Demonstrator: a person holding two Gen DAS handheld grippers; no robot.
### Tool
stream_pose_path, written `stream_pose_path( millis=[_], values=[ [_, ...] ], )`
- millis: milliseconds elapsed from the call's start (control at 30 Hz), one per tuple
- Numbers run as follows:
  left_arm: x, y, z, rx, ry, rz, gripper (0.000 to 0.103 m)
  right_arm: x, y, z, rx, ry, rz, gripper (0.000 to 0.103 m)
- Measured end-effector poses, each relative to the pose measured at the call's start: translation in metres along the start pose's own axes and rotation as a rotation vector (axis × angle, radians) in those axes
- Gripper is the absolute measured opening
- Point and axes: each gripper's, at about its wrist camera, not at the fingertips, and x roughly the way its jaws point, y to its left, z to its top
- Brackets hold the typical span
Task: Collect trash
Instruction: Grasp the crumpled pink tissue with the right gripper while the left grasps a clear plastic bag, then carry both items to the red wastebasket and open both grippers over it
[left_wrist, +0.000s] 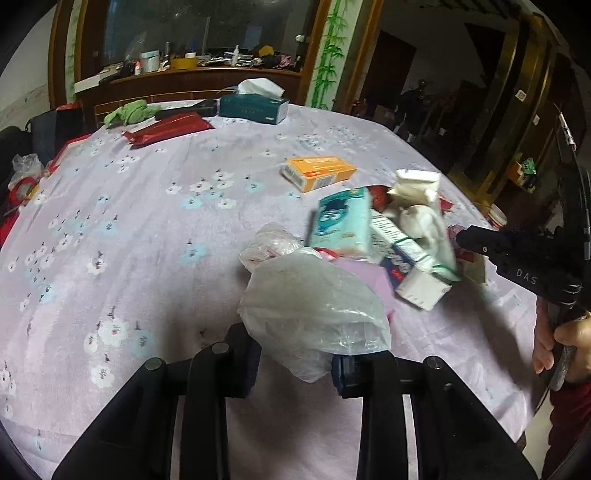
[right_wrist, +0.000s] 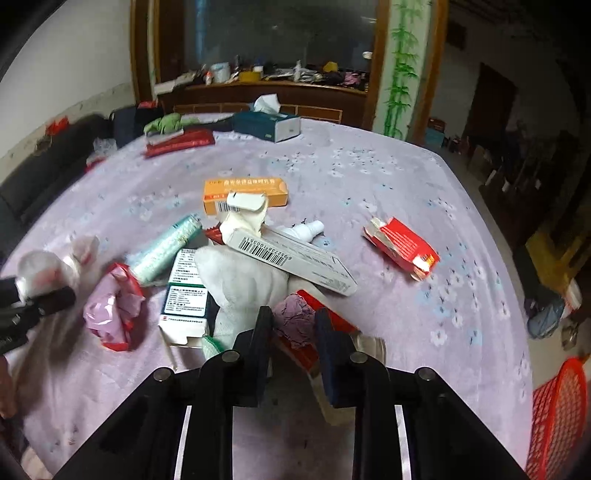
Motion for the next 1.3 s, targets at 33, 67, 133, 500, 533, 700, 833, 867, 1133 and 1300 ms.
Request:
stream_pose_path(
  millis=[33,67,133,500,533,700,833,867,1133,1300],
  values=[
    [-0.002,-0.005,-0.001,0.008,-0.006,-0.009,0.029,-0.007,-0.002,-0.003,0.027,-0.012,0.017,0.024],
    [-0.004,-0.008,-0.002,0.015,-0.01,-0.015,0.029,-0.015,-0.004,-0.006,0.049,-0.025,0.033,0.024],
    [-0.007,-0.019,-0.002,0.036,-0.02,-0.032,0.029,-0.028,-0.006,-0.011,0.083,-0.051,0.047,0.024],
    [-0.009,-0.119,-0.007,0.207,-0.033,-0.16,0.029,-0.113,-0.051,-0.072,0.303,-0.185,0.089,0.025],
    [-0.009,-0.128,-0.008,0.219,-0.034,-0.173,0.029,-0.117,-0.055,-0.077,0.321,-0.19,0.08,0.025],
    [0.002,-0.177,-0.015,0.293,-0.007,-0.225,0.029,-0.13,-0.08,-0.11,0.399,-0.205,0.049,0.025],
    [0.008,-0.21,-0.018,0.342,0.006,-0.245,0.029,-0.139,-0.103,-0.13,0.461,-0.222,0.045,0.025],
    [0.008,-0.217,-0.018,0.349,0.007,-0.25,0.029,-0.141,-0.109,-0.133,0.474,-0.225,0.047,0.025],
    [0.018,-0.279,-0.009,0.425,0.027,-0.298,0.029,-0.168,-0.167,-0.153,0.546,-0.268,0.027,0.025],
    [0.027,-0.331,0.002,0.489,0.032,-0.352,0.029,-0.189,-0.219,-0.162,0.615,-0.289,-0.006,0.025]
  ],
)
